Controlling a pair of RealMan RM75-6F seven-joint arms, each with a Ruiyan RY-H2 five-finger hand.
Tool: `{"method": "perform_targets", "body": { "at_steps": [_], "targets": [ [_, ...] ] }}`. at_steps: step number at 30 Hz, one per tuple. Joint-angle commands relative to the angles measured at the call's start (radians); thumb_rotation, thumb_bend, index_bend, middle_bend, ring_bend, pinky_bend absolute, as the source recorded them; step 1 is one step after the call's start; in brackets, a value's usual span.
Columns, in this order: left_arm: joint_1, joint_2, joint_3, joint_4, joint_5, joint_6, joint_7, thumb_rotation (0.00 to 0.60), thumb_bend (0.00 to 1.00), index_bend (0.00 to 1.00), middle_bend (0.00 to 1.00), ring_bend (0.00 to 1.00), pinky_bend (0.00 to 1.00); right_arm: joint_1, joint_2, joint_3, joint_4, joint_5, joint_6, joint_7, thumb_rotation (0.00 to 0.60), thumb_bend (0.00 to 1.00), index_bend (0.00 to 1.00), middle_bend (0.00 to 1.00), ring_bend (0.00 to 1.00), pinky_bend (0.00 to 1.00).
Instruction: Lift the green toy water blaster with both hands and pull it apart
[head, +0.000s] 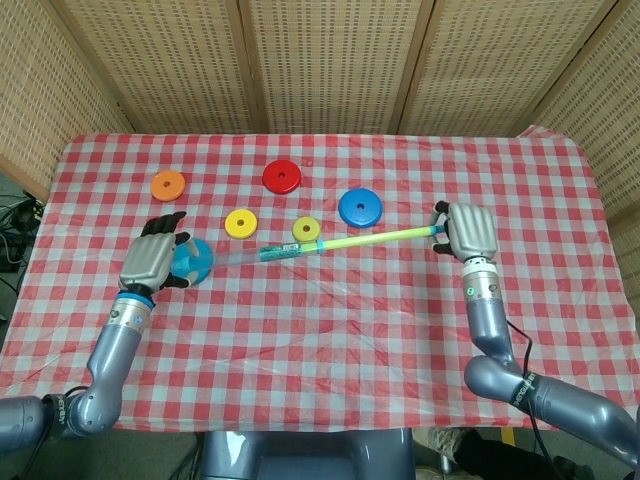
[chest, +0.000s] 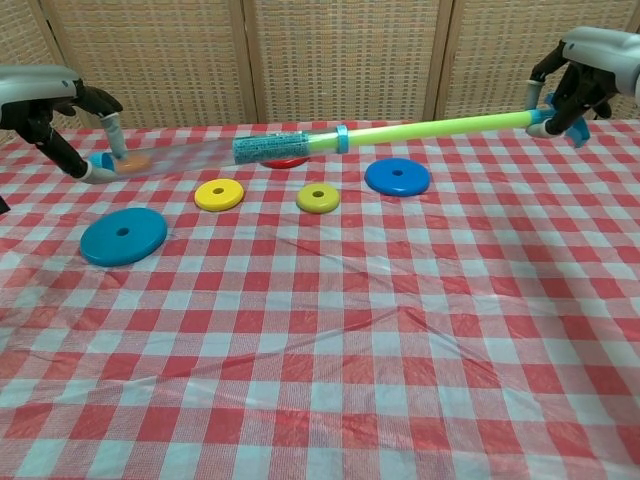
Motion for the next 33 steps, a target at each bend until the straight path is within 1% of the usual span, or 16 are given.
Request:
{"method": "perform_targets", "body": {
  "at_steps": [1,10,21,24,26,27,29,31,32,33],
  "targets": [
    [0.012,0.009,0.008,0.001,0.009,0.0,-0.006,0.6,0.34,0.52,0.0,0.0,0.0,-0.005,0.005,0.002,0.015,0.018,-0.009,0.003,0.6,0.52,0.73,1.0,1.0,0.79],
    [0.037,0.024,0.015,0.03,0.011,-0.019,-0.018,0.6,0.34,0.53,0.0,0.0,0.0,-0.016,0.011,0.007,0.066,0.069,-0.023,0.007,0.6,0.52,0.73,1.0,1.0,0.79],
    [0.036,0.014,0.003,0.057,0.009,-0.035,-0.008,0.6,0.34,0.53,0.0,0.0,0.0,-0.021,0.016,0.006,0.07,0.111,-0.003,-0.029,0.6,0.52,0.73,1.0,1.0,0.79],
    [0.032,0.009,0.004,0.067,0.013,-0.042,0.001,0.6,0.31,0.51,0.0,0.0,0.0,-0.025,0.016,0.003,0.069,0.116,0.005,-0.036,0.6,0.51,0.73,1.0,0.99,0.79],
    [0.029,0.01,0.008,0.072,0.014,-0.056,0.008,0.6,0.26,0.48,0.0,0.0,0.0,-0.028,0.021,-0.001,0.064,0.132,0.002,-0.052,0.6,0.46,0.71,0.99,0.97,0.76],
    [0.027,0.013,0.011,0.073,0.011,-0.064,0.013,0.6,0.22,0.45,0.0,0.0,0.0,-0.027,0.026,-0.004,0.058,0.147,-0.005,-0.066,0.6,0.43,0.68,0.95,0.92,0.72],
    [0.021,0.02,0.016,0.073,0.004,-0.077,0.027,0.6,0.17,0.39,0.0,0.0,0.0,-0.024,0.045,-0.009,0.036,0.196,-0.022,-0.109,0.6,0.37,0.62,0.81,0.8,0.59],
    [0.019,0.025,0.019,0.07,-0.001,-0.085,0.035,0.6,0.15,0.31,0.0,0.0,0.0,-0.019,0.061,-0.015,0.018,0.248,-0.033,-0.153,0.6,0.33,0.51,0.6,0.61,0.43],
    [0.018,0.027,0.02,0.069,-0.002,-0.089,0.037,0.6,0.14,0.28,0.0,0.0,0.0,-0.017,0.066,-0.015,0.011,0.264,-0.037,-0.163,0.6,0.31,0.48,0.54,0.56,0.39],
    [0.017,0.031,0.022,0.067,-0.006,-0.094,0.039,0.6,0.14,0.25,0.0,0.0,0.0,-0.015,0.074,-0.018,0.0,0.292,-0.046,-0.179,0.6,0.3,0.42,0.45,0.47,0.35]
  ]
}}
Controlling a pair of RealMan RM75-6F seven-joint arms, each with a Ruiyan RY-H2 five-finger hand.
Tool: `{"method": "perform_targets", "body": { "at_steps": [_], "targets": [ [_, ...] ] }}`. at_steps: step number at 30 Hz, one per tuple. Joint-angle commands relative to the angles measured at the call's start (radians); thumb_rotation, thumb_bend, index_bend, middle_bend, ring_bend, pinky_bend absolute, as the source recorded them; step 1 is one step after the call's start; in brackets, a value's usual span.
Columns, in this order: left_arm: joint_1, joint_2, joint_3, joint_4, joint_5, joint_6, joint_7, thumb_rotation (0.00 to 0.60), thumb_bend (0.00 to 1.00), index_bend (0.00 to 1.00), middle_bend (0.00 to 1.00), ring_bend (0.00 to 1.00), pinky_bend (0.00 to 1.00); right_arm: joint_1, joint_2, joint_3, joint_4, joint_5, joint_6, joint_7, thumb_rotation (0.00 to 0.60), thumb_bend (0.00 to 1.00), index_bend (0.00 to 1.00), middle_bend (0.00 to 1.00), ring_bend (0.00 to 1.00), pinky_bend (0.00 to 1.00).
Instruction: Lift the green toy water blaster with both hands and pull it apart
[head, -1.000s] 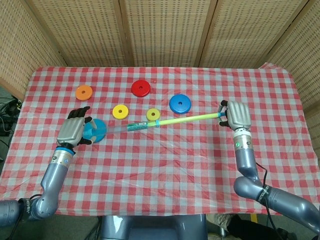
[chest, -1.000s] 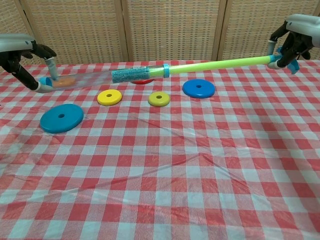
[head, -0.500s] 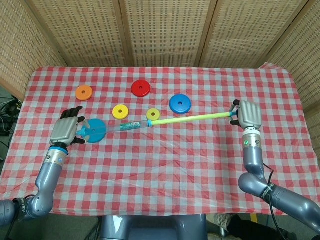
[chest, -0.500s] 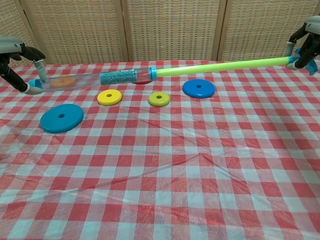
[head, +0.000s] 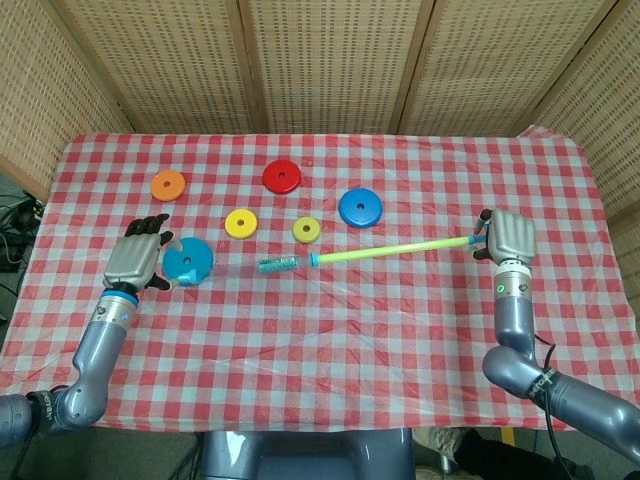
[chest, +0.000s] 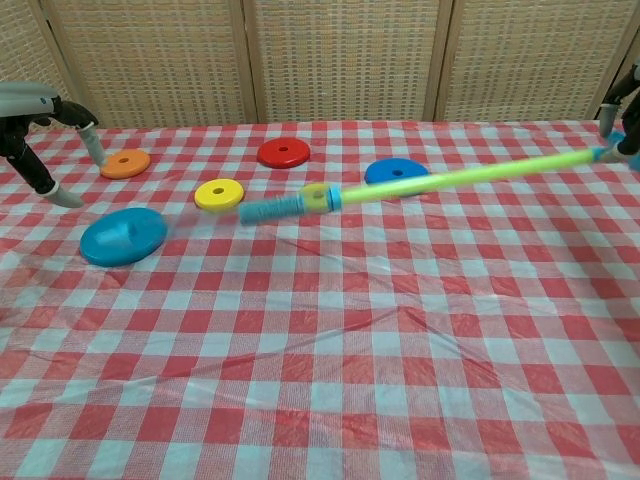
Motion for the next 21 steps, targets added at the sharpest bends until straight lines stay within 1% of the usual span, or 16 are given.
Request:
{"method": "perform_targets", "body": {
  "at_steps": [1,2,4,6,8,11,13,15,18,21],
  "targets": [
    [-0.002,0.007,0.004,-0.005,-0.006,-0.01,0.003,0.6,0.14,0.22,0.0,0.0,0.0,0.011,0.034,-0.012,-0.042,0.096,-0.03,-0.07,0.6,0.28,0.36,0.35,0.38,0.31],
    [-0.002,0.009,0.005,-0.007,-0.007,-0.013,0.002,0.6,0.14,0.2,0.0,0.0,0.0,0.014,0.039,-0.014,-0.048,0.117,-0.031,-0.085,0.6,0.27,0.32,0.3,0.33,0.28],
    [0.001,0.011,0.006,-0.01,-0.005,-0.015,-0.003,0.6,0.14,0.17,0.0,0.0,0.0,0.02,0.044,-0.017,-0.058,0.146,-0.028,-0.104,0.6,0.25,0.21,0.15,0.18,0.2],
    [0.007,0.013,0.007,-0.016,0.003,-0.012,-0.013,0.6,0.13,0.16,0.0,0.0,0.0,0.021,0.045,-0.018,-0.063,0.157,-0.022,-0.104,0.6,0.25,0.16,0.06,0.08,0.15],
    [0.019,0.016,0.005,-0.027,0.022,0.0,-0.034,0.6,0.13,0.16,0.0,0.0,0.0,0.015,0.047,-0.019,-0.071,0.14,-0.013,-0.084,0.6,0.25,0.13,0.01,0.02,0.12],
    [0.047,0.023,0.005,-0.048,0.067,0.027,-0.075,0.6,0.14,0.16,0.0,0.0,0.0,-0.002,0.056,-0.019,-0.092,0.09,0.001,-0.037,0.6,0.25,0.12,0.0,0.0,0.08],
    [0.074,0.028,0.008,-0.062,0.122,0.05,-0.118,0.6,0.14,0.16,0.0,0.0,0.0,-0.022,0.069,-0.02,-0.117,0.031,0.007,0.014,0.6,0.24,0.11,0.0,0.0,0.03],
    [0.112,0.034,0.019,-0.069,0.216,0.075,-0.181,0.6,0.14,0.14,0.0,0.0,0.0,-0.054,0.087,-0.027,-0.144,-0.072,0.01,0.095,0.6,0.24,0.11,0.0,0.0,0.0],
    [0.155,0.04,0.042,-0.06,0.33,0.111,-0.242,0.6,0.13,0.1,0.0,0.0,0.0,-0.095,0.106,-0.044,-0.164,-0.202,0.017,0.193,0.6,0.21,0.08,0.0,0.0,0.0],
    [0.217,0.047,0.089,-0.028,0.485,0.186,-0.291,0.6,0.12,0.03,0.0,0.0,0.0,-0.156,0.135,-0.088,-0.181,-0.395,0.046,0.322,0.6,0.17,0.02,0.0,0.0,0.0]
  ]
}}
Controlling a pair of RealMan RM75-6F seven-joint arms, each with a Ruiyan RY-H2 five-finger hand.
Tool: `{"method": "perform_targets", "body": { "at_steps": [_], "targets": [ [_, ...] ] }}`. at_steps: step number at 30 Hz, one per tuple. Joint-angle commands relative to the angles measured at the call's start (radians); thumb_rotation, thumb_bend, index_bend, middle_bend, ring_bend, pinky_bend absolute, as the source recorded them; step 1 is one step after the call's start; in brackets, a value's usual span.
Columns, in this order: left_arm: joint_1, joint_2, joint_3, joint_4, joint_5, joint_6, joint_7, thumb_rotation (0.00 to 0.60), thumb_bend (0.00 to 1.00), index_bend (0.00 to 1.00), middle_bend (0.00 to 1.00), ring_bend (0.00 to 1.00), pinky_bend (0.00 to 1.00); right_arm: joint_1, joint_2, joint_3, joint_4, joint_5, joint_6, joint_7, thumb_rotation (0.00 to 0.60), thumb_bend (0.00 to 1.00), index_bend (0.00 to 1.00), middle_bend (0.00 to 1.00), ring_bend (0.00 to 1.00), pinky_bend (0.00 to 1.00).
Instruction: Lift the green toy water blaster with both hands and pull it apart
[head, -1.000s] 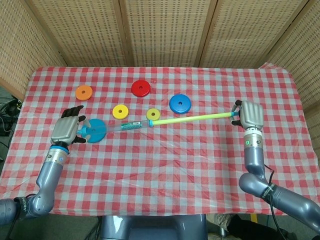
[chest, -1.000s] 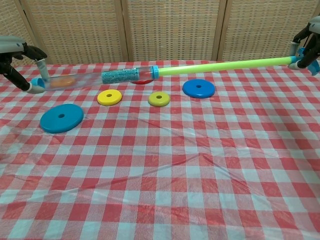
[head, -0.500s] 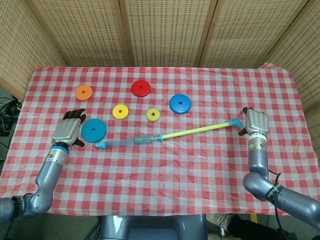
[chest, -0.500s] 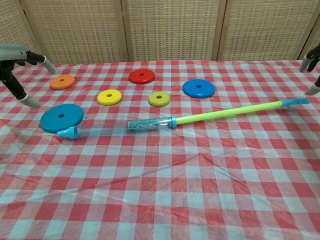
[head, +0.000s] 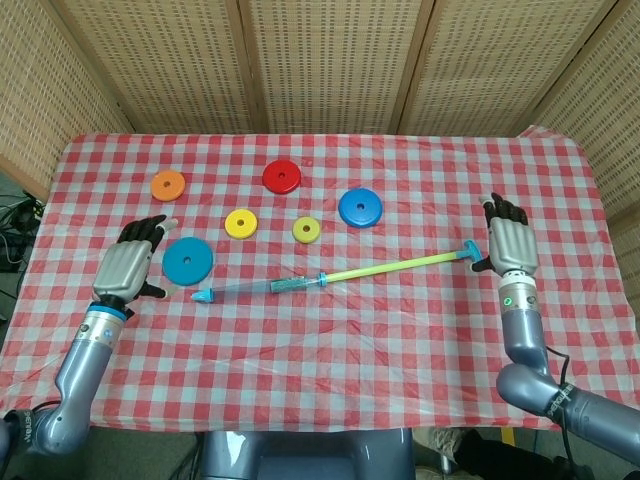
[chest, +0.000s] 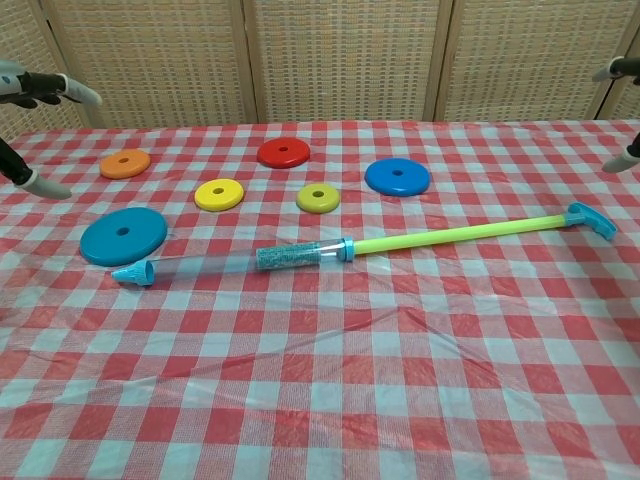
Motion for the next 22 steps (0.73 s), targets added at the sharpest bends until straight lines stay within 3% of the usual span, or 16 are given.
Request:
{"method": "perform_targets", "body": {
  "at_steps": [1,8,18,22],
  "targets": [
    [0.106,0.015,0.071,0.038,0.224,0.122,-0.09,0.6,0.09,0.02,0.0,0.0,0.0,-0.108,0.052,-0.067,-0.042,-0.297,0.053,0.215,0.6,0.16,0.01,0.0,0.0,0.0],
    [0.248,0.042,0.191,0.076,0.4,0.26,-0.108,0.6,0.01,0.0,0.0,0.0,0.0,-0.254,0.074,-0.195,-0.029,-0.607,0.231,0.401,0.6,0.09,0.0,0.0,0.0,0.0],
    [0.381,0.039,0.272,0.128,0.485,0.328,-0.094,0.6,0.0,0.0,0.0,0.0,0.0,-0.387,0.07,-0.324,0.079,-0.794,0.372,0.43,0.6,0.06,0.0,0.0,0.0,0.0],
    [0.404,0.039,0.276,0.142,0.509,0.339,-0.072,0.6,0.0,0.0,0.0,0.0,0.0,-0.415,0.062,-0.338,0.092,-0.836,0.412,0.43,0.6,0.06,0.0,0.0,0.0,0.0]
  ]
}}
